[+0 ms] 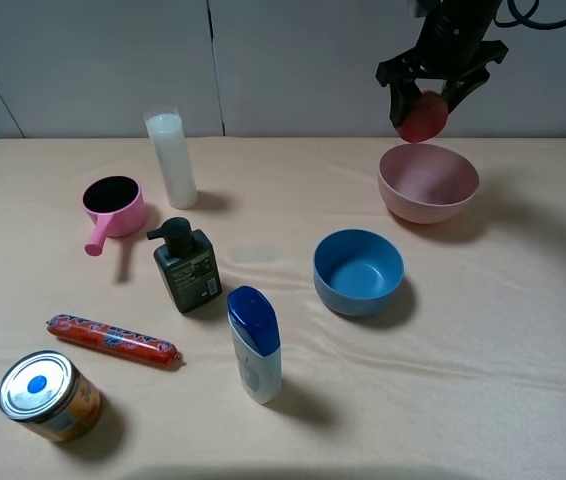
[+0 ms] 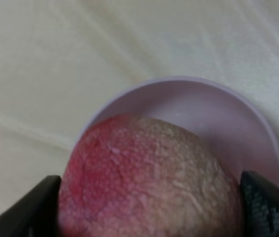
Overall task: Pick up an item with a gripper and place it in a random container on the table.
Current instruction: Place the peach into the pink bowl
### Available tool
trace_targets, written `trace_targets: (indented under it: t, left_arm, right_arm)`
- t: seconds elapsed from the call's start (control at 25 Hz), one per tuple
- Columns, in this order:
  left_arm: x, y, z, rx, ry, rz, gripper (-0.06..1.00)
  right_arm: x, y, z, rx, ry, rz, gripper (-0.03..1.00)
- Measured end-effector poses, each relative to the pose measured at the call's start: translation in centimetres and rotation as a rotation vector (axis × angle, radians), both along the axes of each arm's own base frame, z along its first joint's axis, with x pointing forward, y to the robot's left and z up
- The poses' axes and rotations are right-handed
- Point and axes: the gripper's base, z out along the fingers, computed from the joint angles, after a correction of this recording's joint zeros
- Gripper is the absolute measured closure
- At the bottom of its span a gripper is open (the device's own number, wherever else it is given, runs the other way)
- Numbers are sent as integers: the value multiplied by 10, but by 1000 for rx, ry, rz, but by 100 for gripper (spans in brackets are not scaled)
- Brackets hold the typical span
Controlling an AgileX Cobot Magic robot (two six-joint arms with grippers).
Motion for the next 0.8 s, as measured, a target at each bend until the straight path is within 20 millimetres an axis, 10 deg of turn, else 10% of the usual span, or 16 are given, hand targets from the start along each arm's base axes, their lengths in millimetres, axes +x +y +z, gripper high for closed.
trace_targets:
  t: [0.8]
  left_arm:
    - [0, 0, 0, 0, 0, 0, -4]
  right_arm:
    - [-11, -32, -57, -8, 133, -10, 44]
